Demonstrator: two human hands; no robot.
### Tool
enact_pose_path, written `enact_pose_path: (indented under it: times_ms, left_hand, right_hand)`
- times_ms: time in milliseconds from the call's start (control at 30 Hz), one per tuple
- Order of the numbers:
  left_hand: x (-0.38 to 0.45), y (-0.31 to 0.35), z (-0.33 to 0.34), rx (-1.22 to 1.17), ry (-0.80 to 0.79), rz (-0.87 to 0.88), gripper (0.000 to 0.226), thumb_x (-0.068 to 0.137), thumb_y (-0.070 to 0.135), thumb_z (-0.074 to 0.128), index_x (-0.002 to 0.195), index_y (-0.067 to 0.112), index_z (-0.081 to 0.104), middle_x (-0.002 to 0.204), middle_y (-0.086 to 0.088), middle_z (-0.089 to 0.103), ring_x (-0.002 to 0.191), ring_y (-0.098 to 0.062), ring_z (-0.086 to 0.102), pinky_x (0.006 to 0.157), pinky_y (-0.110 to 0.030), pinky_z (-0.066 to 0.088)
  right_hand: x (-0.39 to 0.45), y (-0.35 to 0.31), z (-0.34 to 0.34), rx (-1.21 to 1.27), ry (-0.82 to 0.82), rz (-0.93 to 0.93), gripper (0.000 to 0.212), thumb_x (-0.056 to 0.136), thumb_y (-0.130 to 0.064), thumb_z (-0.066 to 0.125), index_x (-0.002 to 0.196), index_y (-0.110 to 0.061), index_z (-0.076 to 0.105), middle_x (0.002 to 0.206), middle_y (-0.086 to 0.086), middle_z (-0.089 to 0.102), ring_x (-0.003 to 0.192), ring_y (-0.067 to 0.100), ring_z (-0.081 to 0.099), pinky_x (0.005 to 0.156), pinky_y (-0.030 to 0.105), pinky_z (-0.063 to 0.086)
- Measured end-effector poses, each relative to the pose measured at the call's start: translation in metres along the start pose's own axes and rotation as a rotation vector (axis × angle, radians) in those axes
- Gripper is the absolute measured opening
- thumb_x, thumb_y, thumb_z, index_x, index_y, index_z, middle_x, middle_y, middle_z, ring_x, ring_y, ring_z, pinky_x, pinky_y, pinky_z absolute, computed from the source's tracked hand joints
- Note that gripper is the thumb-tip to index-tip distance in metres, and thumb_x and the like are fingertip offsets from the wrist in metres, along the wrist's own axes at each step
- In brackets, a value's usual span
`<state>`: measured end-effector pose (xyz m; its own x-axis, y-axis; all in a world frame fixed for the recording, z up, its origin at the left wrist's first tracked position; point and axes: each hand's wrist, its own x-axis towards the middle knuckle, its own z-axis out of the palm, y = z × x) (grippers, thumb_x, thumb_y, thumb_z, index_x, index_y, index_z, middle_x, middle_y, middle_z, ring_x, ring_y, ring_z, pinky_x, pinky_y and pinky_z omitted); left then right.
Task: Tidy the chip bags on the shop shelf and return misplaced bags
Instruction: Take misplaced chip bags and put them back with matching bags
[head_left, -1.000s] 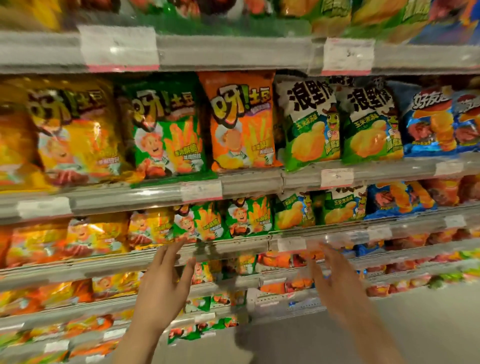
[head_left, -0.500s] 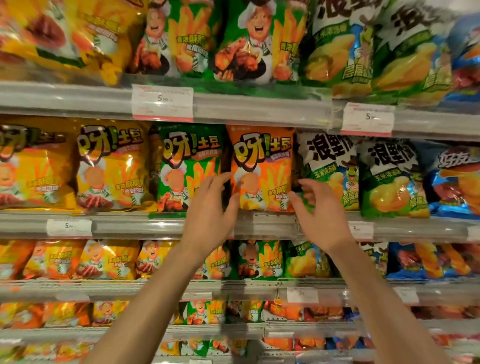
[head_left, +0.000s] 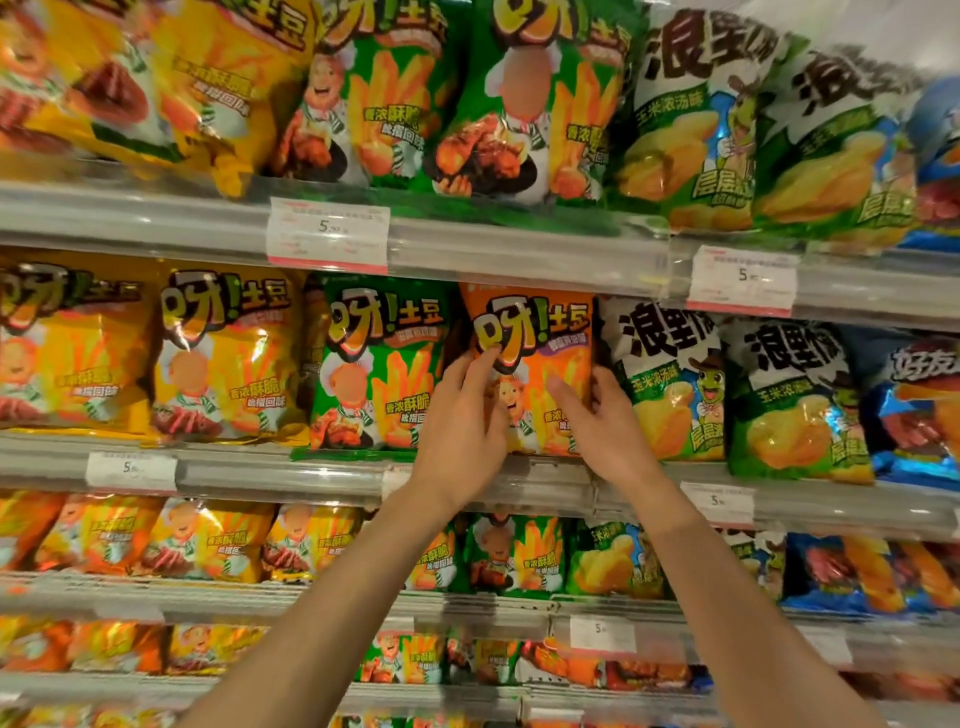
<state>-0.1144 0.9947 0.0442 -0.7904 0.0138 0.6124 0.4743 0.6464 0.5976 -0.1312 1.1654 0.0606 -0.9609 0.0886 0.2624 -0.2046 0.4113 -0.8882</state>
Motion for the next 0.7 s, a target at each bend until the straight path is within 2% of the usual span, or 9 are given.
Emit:
enact_pose_path:
  times_ms: [33,100,233,333,433,500,567,633,700]
  left_hand:
    - [0.001,0.001,-0.001,-0.025,0.004,0.006,0.055,0.099,0.018,0.056,0.150,0.019,0.036,0.149,-0.005,0.042,0.136,-0.019,0.040,0.110,-0.027,0.033]
    - [0.002,0.003,-0.002,-0.081,0.006,-0.001,0.056,0.098,0.020,0.058,0.150,0.020,0.036,0.145,-0.003,0.045,0.134,-0.014,0.040,0.108,-0.023,0.031]
    - [0.006,0.002,-0.004,-0.154,-0.020,-0.052,0.060,0.100,0.037,0.054,0.153,0.026,0.029,0.146,-0.002,0.041,0.135,-0.011,0.037,0.108,-0.026,0.033]
    - [0.011,0.002,-0.008,-0.194,-0.054,-0.099,0.062,0.100,0.036,0.054,0.154,0.031,0.023,0.151,0.001,0.036,0.139,-0.011,0.034,0.107,-0.026,0.032]
    - [0.015,0.003,-0.012,-0.299,-0.075,-0.134,0.065,0.097,0.043,0.055,0.153,0.039,0.022,0.151,0.007,0.038,0.139,-0.011,0.039,0.113,-0.041,0.039]
    - [0.014,0.008,-0.015,-0.347,-0.096,-0.154,0.067,0.096,0.048,0.056,0.152,0.041,0.021,0.149,0.012,0.042,0.134,-0.004,0.043,0.109,-0.039,0.043]
    - [0.012,0.016,-0.018,-0.371,-0.133,-0.187,0.071,0.096,0.051,0.055,0.155,0.037,0.017,0.135,0.019,0.052,0.115,0.011,0.052,0.097,-0.026,0.049]
    - [0.010,0.025,-0.022,-0.395,-0.163,-0.236,0.073,0.096,0.054,0.053,0.156,0.037,0.014,0.108,0.026,0.055,0.085,0.006,0.064,0.075,-0.028,0.056]
    - [0.009,0.031,-0.026,-0.426,-0.171,-0.252,0.073,0.095,0.055,0.053,0.155,0.039,0.015,0.099,0.030,0.054,0.077,0.012,0.062,0.074,-0.026,0.057]
  right_hand:
    - [0.001,-0.001,-0.004,0.011,0.000,0.000,0.031,0.097,-0.047,0.058,0.120,-0.028,0.051,0.104,-0.021,0.063,0.091,-0.004,0.063,0.079,0.022,0.054]
    - [0.003,-0.002,-0.009,0.031,-0.004,0.005,0.029,0.097,-0.045,0.060,0.121,-0.031,0.051,0.105,-0.021,0.061,0.091,-0.008,0.060,0.077,0.018,0.050]
    - [0.005,-0.005,-0.009,0.056,-0.004,0.018,0.046,0.096,-0.047,0.061,0.133,-0.023,0.052,0.117,-0.008,0.066,0.101,0.005,0.066,0.084,0.026,0.055]
    - [0.004,-0.013,-0.010,0.076,0.011,0.018,0.053,0.096,-0.047,0.061,0.139,-0.018,0.049,0.122,-0.003,0.064,0.104,0.011,0.066,0.087,0.030,0.056]
    - [0.000,-0.018,-0.014,0.095,0.011,0.011,0.050,0.096,-0.047,0.060,0.136,-0.019,0.049,0.110,-0.009,0.063,0.092,-0.001,0.062,0.074,0.020,0.052]
    - [-0.003,-0.017,-0.018,0.094,0.027,0.021,0.043,0.097,-0.048,0.058,0.129,-0.020,0.053,0.104,-0.013,0.064,0.088,-0.005,0.061,0.074,0.019,0.051]
    - [-0.007,-0.022,-0.022,0.085,0.033,0.019,0.028,0.099,-0.047,0.055,0.116,-0.025,0.055,0.098,-0.018,0.062,0.080,-0.009,0.057,0.070,0.013,0.046]
    - [-0.007,-0.027,-0.027,0.093,0.021,0.012,0.020,0.100,-0.047,0.052,0.110,-0.029,0.052,0.096,-0.019,0.059,0.078,-0.011,0.053,0.067,0.011,0.042]
    - [-0.009,-0.032,-0.032,0.087,0.012,0.009,0.019,0.101,-0.047,0.052,0.108,-0.030,0.051,0.093,-0.021,0.056,0.078,-0.011,0.051,0.066,0.008,0.039]
